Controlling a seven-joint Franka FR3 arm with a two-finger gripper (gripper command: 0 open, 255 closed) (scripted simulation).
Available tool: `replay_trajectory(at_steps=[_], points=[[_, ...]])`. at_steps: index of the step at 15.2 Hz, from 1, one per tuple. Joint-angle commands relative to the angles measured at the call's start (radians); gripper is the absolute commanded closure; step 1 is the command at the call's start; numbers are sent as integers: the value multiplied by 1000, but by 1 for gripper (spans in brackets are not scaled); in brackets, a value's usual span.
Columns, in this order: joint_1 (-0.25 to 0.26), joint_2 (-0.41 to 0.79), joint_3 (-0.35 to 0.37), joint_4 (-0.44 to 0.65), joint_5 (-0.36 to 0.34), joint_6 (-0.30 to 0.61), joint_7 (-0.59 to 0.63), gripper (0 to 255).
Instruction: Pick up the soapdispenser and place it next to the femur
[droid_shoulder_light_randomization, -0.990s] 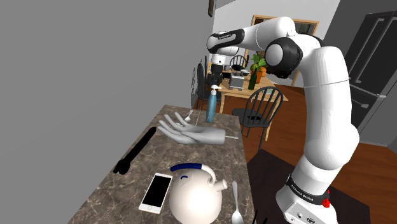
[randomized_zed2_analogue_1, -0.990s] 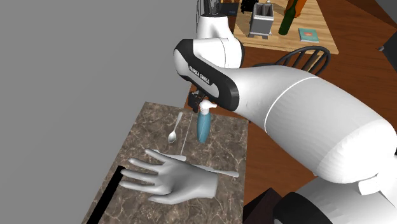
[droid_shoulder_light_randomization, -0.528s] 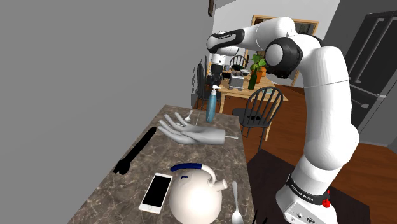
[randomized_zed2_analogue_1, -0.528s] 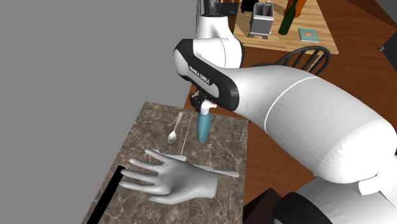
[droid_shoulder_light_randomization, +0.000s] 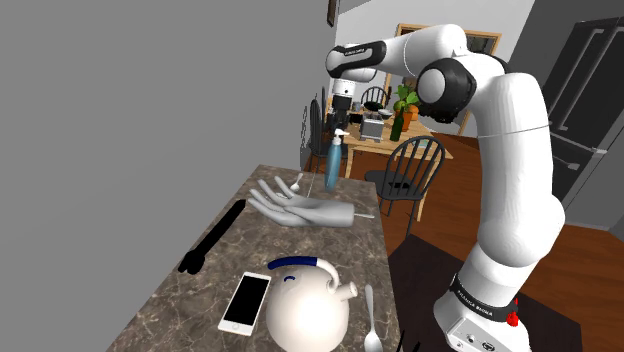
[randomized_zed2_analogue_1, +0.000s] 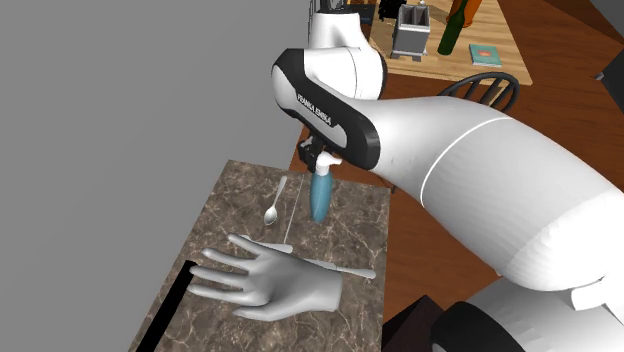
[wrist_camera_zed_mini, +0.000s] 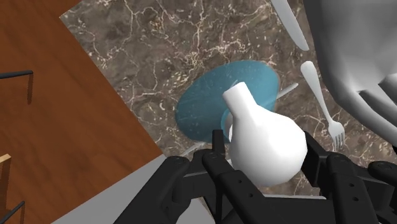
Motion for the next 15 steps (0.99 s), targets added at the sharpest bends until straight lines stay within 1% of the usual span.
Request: replay_trajectory(at_steps=[1,9,15], points=[[-2,-3,-1,26,-1,-28,3,255],[-14,7,-1,149,-1,-140,18,255],[-29,32,0,270,4,-235,29,255]])
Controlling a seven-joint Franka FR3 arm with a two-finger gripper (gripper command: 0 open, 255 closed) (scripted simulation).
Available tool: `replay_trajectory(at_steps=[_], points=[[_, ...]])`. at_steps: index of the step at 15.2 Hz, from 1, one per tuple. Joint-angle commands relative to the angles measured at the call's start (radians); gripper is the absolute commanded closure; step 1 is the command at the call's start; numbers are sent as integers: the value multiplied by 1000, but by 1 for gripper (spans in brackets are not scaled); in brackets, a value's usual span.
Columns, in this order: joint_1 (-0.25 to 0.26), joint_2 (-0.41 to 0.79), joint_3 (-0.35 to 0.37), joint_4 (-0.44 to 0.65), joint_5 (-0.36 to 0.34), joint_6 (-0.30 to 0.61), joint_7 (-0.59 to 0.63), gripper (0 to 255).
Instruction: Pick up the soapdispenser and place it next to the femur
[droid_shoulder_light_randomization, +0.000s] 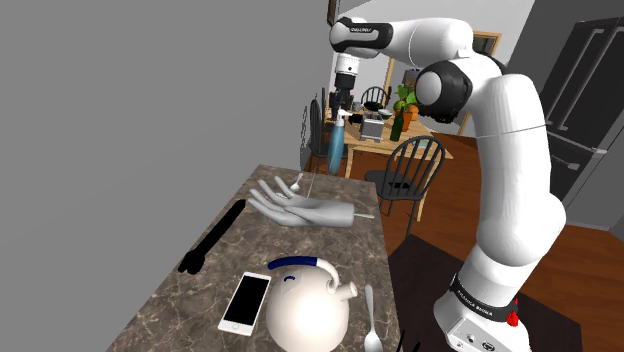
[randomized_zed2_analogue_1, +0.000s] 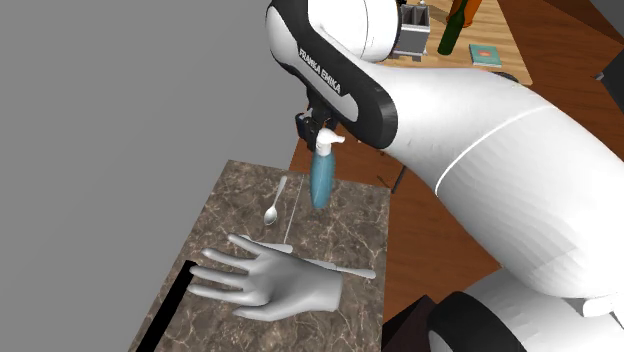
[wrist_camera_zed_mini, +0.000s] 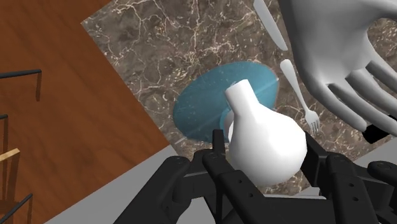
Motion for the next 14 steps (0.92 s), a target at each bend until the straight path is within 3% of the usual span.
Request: replay_trajectory(at_steps=[1,5,9,14], points=[[-7,13,1,50,3,-37,4,255],[-22,44,3,154,10,-108,13,255],[71,-94,12,-63,-18,-19,78,255],[165,-212,39,-236,-43,53,176,255]])
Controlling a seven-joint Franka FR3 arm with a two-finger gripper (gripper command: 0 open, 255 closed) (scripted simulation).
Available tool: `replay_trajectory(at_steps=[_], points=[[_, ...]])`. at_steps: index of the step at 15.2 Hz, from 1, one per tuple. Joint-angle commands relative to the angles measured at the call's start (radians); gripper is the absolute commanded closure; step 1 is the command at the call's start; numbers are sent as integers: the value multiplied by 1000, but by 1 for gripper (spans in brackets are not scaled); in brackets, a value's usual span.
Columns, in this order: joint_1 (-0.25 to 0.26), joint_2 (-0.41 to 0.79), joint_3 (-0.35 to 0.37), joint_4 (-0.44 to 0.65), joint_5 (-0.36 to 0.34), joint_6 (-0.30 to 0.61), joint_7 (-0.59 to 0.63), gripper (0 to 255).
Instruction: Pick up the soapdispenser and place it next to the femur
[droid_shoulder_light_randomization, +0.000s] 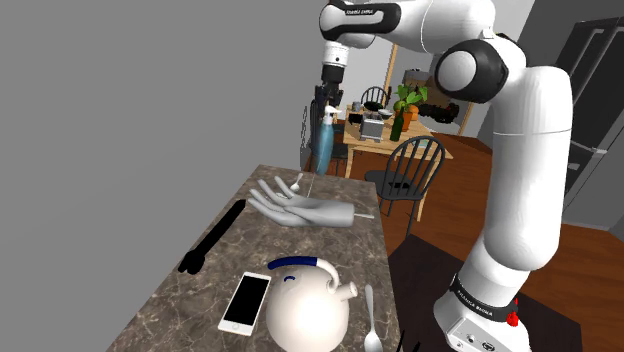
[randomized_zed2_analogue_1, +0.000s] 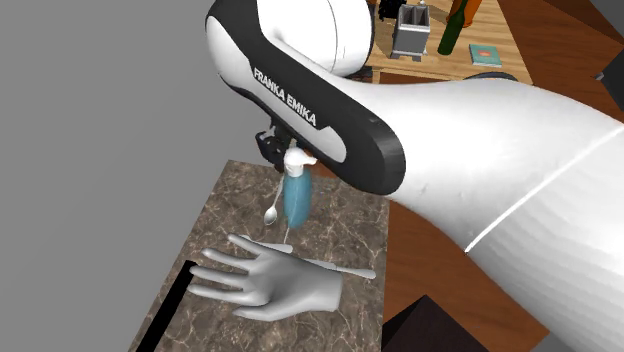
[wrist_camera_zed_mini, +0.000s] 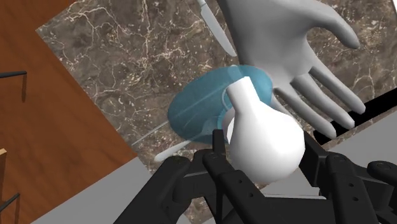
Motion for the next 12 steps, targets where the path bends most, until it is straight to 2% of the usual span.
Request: replay_trajectory(at_steps=[1,6,12], points=[[37,-53,12,-67,-11,23,44,255],[115,-129,52,-173,-25,70,152,255],[198,-183,107,-248,-34,112,285,255]])
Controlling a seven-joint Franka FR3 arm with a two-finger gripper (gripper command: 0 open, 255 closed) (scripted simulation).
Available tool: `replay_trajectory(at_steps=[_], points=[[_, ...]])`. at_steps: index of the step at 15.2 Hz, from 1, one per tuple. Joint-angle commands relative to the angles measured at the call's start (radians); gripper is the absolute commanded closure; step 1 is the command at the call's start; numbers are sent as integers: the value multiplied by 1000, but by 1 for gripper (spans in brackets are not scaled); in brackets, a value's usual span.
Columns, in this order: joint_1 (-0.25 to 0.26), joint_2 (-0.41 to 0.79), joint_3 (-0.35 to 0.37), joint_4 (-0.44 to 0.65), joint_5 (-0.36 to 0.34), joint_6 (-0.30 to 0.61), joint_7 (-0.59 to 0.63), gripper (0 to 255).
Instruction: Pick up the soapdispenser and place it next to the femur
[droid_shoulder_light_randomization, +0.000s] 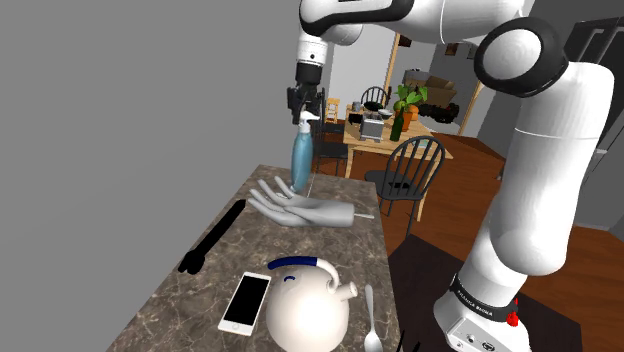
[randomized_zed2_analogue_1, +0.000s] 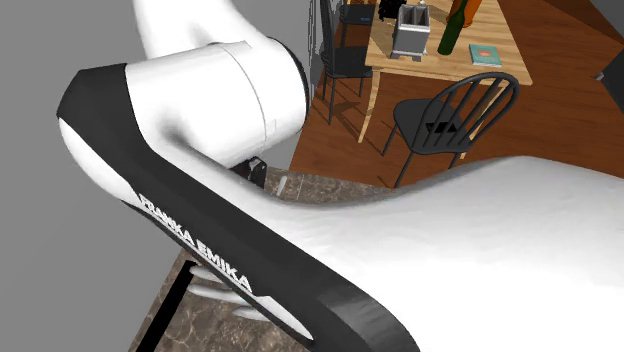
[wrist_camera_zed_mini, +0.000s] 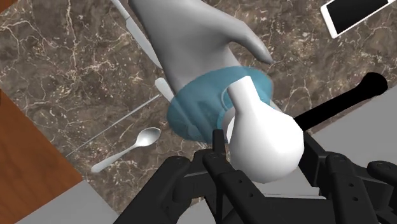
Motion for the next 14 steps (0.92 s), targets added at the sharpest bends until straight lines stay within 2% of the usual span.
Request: replay_trajectory(at_steps=[1,8,14], points=[[28,-13,20,-22,-2,17,47,255],[120,-22,88,-38,-6,48,204,255],[197,10,145,1,-12,62,338,255]])
